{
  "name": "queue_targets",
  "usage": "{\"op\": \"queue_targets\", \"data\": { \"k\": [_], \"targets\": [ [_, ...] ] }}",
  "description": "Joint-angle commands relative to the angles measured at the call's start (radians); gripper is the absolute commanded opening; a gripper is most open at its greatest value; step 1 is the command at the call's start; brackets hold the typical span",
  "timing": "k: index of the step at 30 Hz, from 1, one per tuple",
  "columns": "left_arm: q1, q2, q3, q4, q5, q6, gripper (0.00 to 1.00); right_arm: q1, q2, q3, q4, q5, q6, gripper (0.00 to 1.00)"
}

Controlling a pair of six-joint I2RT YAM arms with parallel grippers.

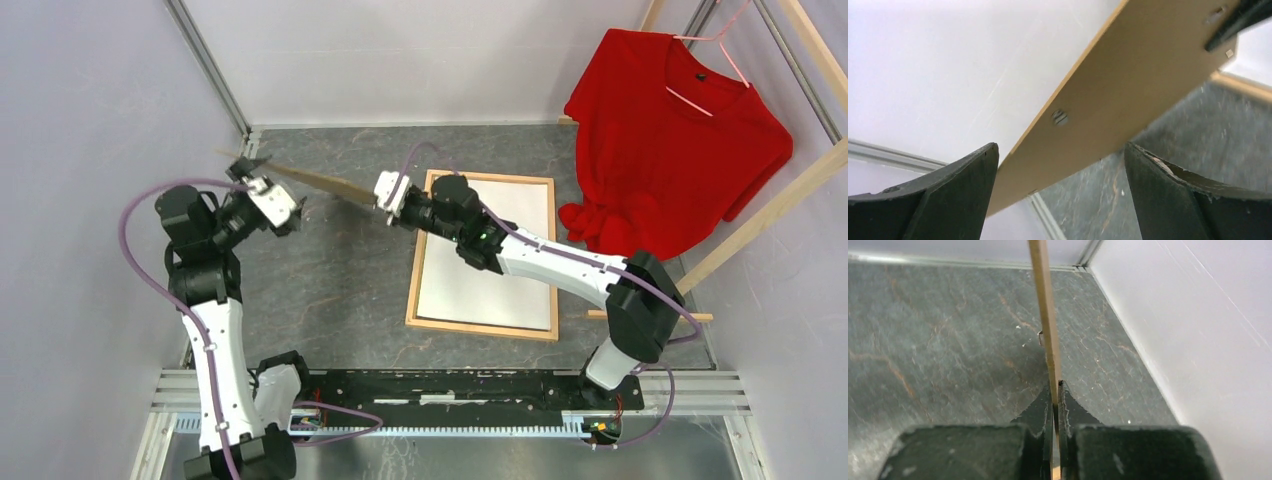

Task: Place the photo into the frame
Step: Turn over the photo frame item at the center of the board, then move the photo frame to the center of the board.

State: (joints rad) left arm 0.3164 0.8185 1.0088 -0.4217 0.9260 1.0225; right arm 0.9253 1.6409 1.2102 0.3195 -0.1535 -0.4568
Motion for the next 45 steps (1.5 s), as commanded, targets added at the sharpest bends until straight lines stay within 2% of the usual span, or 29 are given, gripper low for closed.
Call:
{"op": "queue_targets", "data": {
  "k": [1, 5, 11, 14, 16, 23, 27, 31, 34, 37, 42, 45],
  "targets": [
    [-0.002, 0.082, 0.112, 0.215, -0.064, -0.548, 1.0, -0.107, -0.053, 0.171, 0.098, 0.124, 0.385, 0.0],
    [-0.001, 0.087, 0.11, 0.206, -0.044, -0.629, 1.0, -0.201, -0.122, 0.128, 0.161, 0.083, 0.623, 0.0],
    [-0.002, 0.096, 0.054, 0.208, -0.012, -0.701, 1.0, -0.3, -0.264, 0.042, 0.191, 0.131, 0.81, 0.0],
    [-0.019, 0.147, 0.05, 0.167, 0.013, -0.724, 1.0, -0.351, -0.339, 0.02, 0.137, 0.181, 0.876, 0.0],
    [-0.071, 0.209, 0.04, 0.135, -0.008, -0.73, 1.0, -0.372, -0.4, -0.005, 0.111, 0.225, 0.893, 0.0],
    [-0.447, 0.522, 0.093, 0.011, -0.233, -0.713, 0.99, -0.405, -0.604, -0.037, -0.077, 0.411, 0.892, 0.0],
    [-0.556, 0.729, 0.184, 0.002, -0.275, -0.758, 0.95, -0.415, -0.691, -0.051, -0.196, 0.471, 0.911, 0.0],
    [-0.614, 0.914, 0.295, 0.002, -0.303, -0.815, 0.86, -0.416, -0.758, -0.068, -0.313, 0.516, 0.949, 0.0],
    [-0.645, 1.032, 0.359, 0.016, -0.317, -0.865, 0.84, -0.417, -0.803, -0.086, -0.372, 0.553, 0.968, 0.0],
    [-0.669, 1.094, 0.391, 0.05, -0.339, -0.905, 0.81, -0.417, -0.833, -0.095, -0.395, 0.562, 0.965, 0.0],
    [-0.701, 1.185, 0.426, 0.063, -0.461, -0.939, 0.72, -0.417, -0.853, -0.124, -0.402, 0.556, 0.977, 0.0],
    [-0.716, 1.223, 0.443, 0.054, -0.494, -0.955, 0.71, -0.417, -0.849, -0.141, -0.398, 0.544, 0.982, 0.0]
  ]
}}
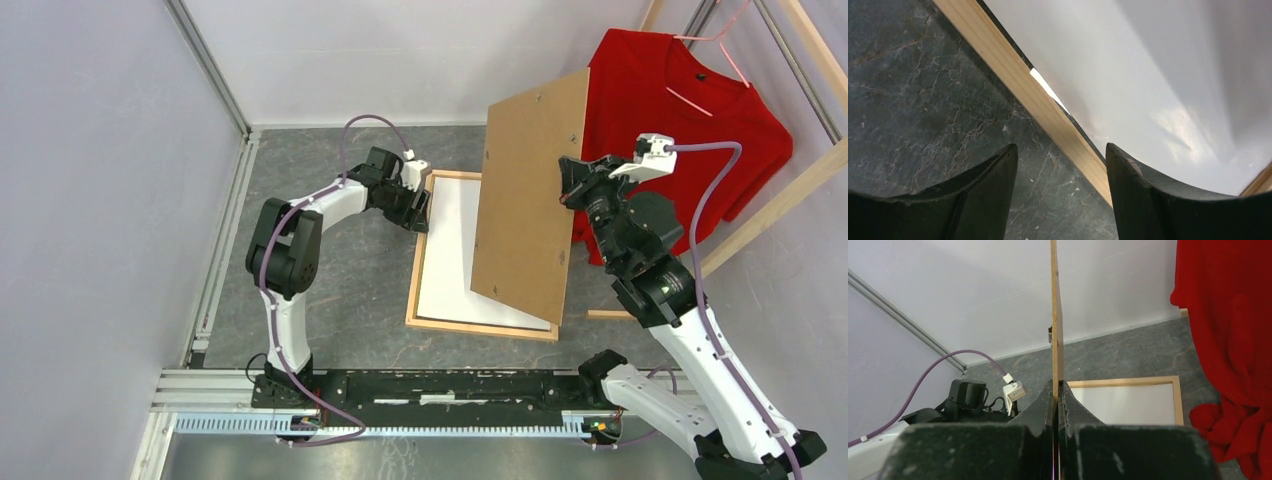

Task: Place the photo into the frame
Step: Move the photo frame to the center of the board.

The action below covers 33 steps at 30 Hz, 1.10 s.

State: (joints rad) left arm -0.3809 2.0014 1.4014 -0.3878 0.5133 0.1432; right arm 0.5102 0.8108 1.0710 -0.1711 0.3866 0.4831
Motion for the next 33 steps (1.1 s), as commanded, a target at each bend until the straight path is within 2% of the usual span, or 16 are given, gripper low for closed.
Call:
{"op": "queue_targets", "data": {
  "k": [1, 5, 11, 18, 24, 28, 33],
  "targets": [
    [-0.026, 0.047, 0.056, 0.017, -0.095, -0.073, 0.71, -0.002, -0.017, -0.006, 0.092, 0.002, 0.044, 0.0],
    [-0.037, 0.071, 0.067, 0.016, -0.13, -0.069, 0.66, -0.004, -0.019, -0.022, 0.103, -0.006, 0.057, 0.0],
    [-0.037, 0.084, 0.082, 0.001, -0.139, -0.07, 0.5, -0.003, -0.016, -0.031, 0.108, -0.025, 0.077, 0.0],
    [-0.038, 0.086, 0.074, -0.001, -0.174, -0.076, 0.39, -0.005, -0.017, -0.036, 0.113, -0.03, 0.088, 0.0],
    [-0.035, 0.067, 0.058, 0.01, -0.284, -0.087, 0.18, -0.009, -0.019, -0.045, 0.122, -0.041, 0.106, 0.0],
    [-0.032, 0.01, -0.02, 0.065, -0.35, -0.101, 0.04, -0.012, -0.021, -0.068, 0.135, -0.049, 0.123, 0.0],
    [-0.013, -0.039, -0.081, 0.094, -0.408, -0.111, 0.02, -0.021, -0.026, -0.101, 0.164, -0.062, 0.141, 0.0]
  ]
}}
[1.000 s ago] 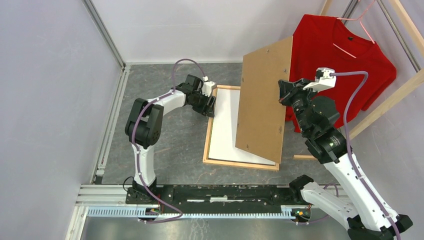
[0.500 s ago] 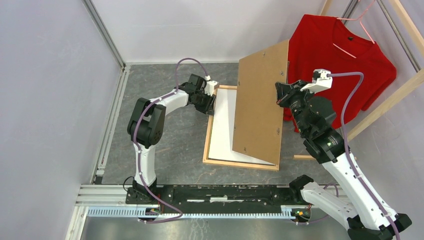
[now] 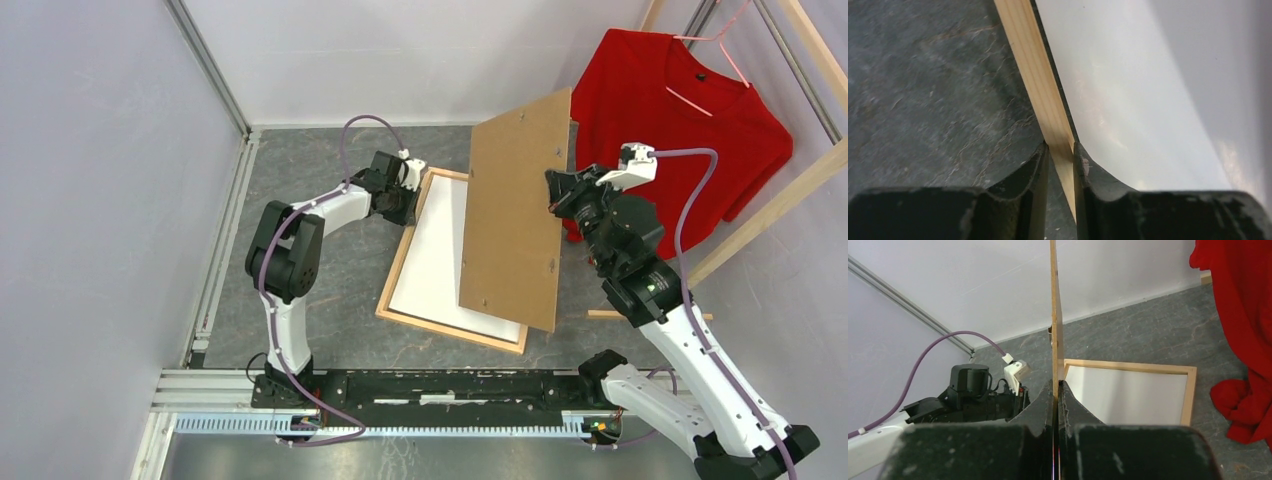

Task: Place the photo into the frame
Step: Move the photo frame to the center of the board.

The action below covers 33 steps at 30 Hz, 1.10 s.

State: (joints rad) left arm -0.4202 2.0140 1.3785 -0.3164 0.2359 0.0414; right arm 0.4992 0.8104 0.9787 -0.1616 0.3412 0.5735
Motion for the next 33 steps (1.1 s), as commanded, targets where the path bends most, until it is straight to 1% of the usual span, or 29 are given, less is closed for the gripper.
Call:
{"op": "queue_targets", "data": {
  "k": [1, 5, 10, 13, 16, 18, 22, 26, 28, 30, 31, 33],
  "targets": [
    [0.035, -0.059, -0.064, 0.023, -0.139, -0.016, 0.02, -0.014, -0.025, -0.015, 0.155, -0.021, 0.058, 0.0],
    [0.111, -0.089, -0.095, 0.026, -0.153, -0.061, 0.02, -0.037, -0.018, -0.043, 0.203, -0.059, 0.098, 0.0],
    [0.214, -0.155, -0.164, 0.046, -0.166, -0.122, 0.02, -0.091, 0.01, -0.09, 0.271, -0.164, 0.194, 0.0],
    [0.268, -0.191, -0.207, 0.05, -0.159, -0.158, 0.02, -0.147, 0.034, -0.134, 0.345, -0.265, 0.29, 0.0],
    [0.314, -0.205, -0.237, 0.035, -0.14, -0.205, 0.02, -0.213, 0.073, -0.203, 0.454, -0.386, 0.425, 0.0],
    [0.341, -0.209, -0.255, 0.025, -0.117, -0.245, 0.02, -0.234, 0.103, -0.24, 0.532, -0.442, 0.495, 0.0],
    [0.367, -0.24, -0.327, 0.039, -0.061, -0.302, 0.02, -0.237, 0.168, -0.241, 0.586, -0.493, 0.52, 0.0],
    [0.367, -0.251, -0.355, 0.043, 0.005, -0.335, 0.02, -0.238, 0.236, -0.203, 0.601, -0.551, 0.529, 0.0],
    [0.368, -0.25, -0.351, 0.043, 0.028, -0.333, 0.08, -0.237, 0.263, -0.191, 0.61, -0.578, 0.539, 0.0],
    [0.37, -0.257, -0.345, 0.039, 0.051, -0.326, 0.18, -0.236, 0.288, -0.185, 0.62, -0.602, 0.553, 0.0],
    [0.376, -0.262, -0.345, 0.035, 0.063, -0.33, 0.25, -0.234, 0.3, -0.181, 0.622, -0.61, 0.557, 0.0],
    [0.388, -0.273, -0.346, 0.027, 0.103, -0.341, 0.33, -0.229, 0.318, -0.178, 0.624, -0.616, 0.565, 0.0]
  ]
}}
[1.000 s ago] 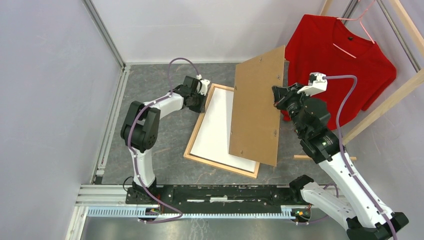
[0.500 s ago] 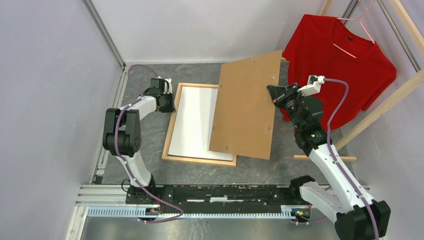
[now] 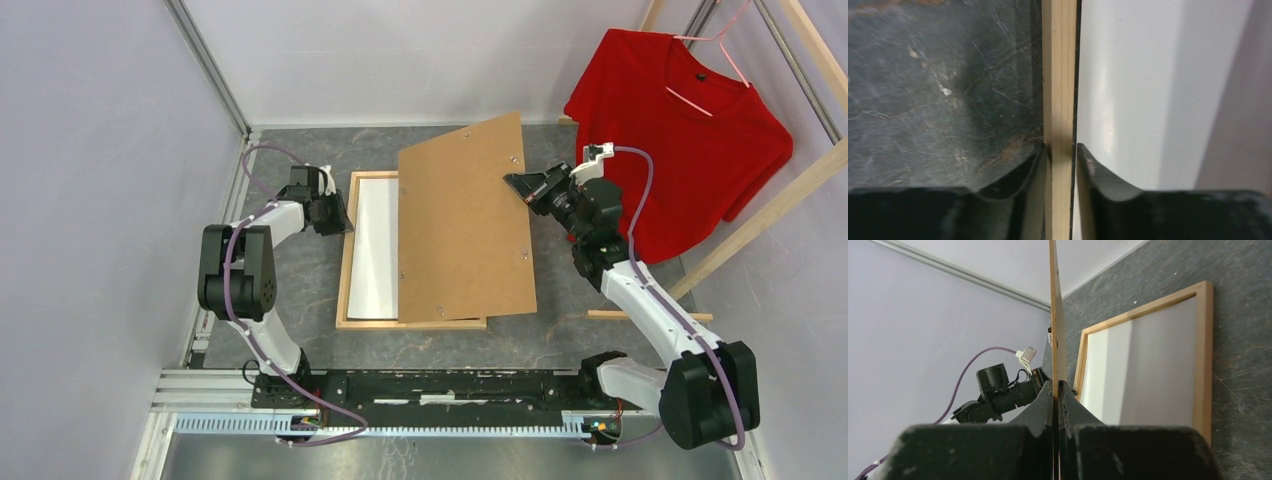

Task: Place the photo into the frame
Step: Move the photo frame to the center of the board, then place the photo frame item in the photo frame.

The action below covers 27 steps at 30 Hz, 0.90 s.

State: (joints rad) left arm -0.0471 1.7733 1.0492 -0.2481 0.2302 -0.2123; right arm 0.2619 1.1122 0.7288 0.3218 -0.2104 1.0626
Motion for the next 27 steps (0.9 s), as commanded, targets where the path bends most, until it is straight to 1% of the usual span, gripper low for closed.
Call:
{"op": "queue_targets", "data": {
  "k": [1, 4, 7, 11, 14, 15, 17, 19, 22, 26, 27],
  "targets": [
    [0.021, -0.038, -0.021, -0.042, 0.13, -0.092, 0.38, 0.012, 0.027, 0.073, 0.143, -0.064, 0.077, 0.0],
    [0.044, -0.043, -0.024, -0.054, 0.221, -0.109, 0.5, 0.033, 0.059, 0.084, 0.153, -0.057, 0.087, 0.0],
    [0.104, -0.052, 0.01, -0.092, 0.31, -0.102, 0.69, 0.062, 0.101, 0.094, 0.167, -0.051, 0.11, 0.0],
    [0.197, -0.079, 0.093, -0.16, 0.39, -0.048, 0.78, 0.11, 0.152, 0.112, 0.184, -0.032, 0.127, 0.0],
    [0.278, -0.08, 0.173, -0.234, 0.435, 0.023, 0.89, 0.139, 0.189, 0.112, 0.204, -0.018, 0.15, 0.0],
    [0.298, -0.079, 0.196, -0.256, 0.431, 0.051, 0.91, 0.147, 0.201, 0.104, 0.221, -0.011, 0.162, 0.0],
    [0.33, -0.079, 0.224, -0.283, 0.411, 0.116, 0.92, 0.165, 0.226, 0.087, 0.259, 0.011, 0.192, 0.0],
    [0.338, -0.08, 0.228, -0.298, 0.379, 0.188, 0.89, 0.177, 0.262, 0.072, 0.31, 0.028, 0.225, 0.0],
    [0.337, -0.091, 0.182, -0.276, 0.337, 0.259, 0.81, 0.188, 0.322, 0.081, 0.349, 0.047, 0.241, 0.0],
    [0.335, -0.1, 0.13, -0.272, 0.345, 0.303, 0.72, 0.197, 0.387, 0.094, 0.391, 0.087, 0.26, 0.0],
    [0.335, -0.103, 0.121, -0.267, 0.353, 0.306, 0.71, 0.199, 0.403, 0.097, 0.392, 0.099, 0.261, 0.0]
  ]
}}
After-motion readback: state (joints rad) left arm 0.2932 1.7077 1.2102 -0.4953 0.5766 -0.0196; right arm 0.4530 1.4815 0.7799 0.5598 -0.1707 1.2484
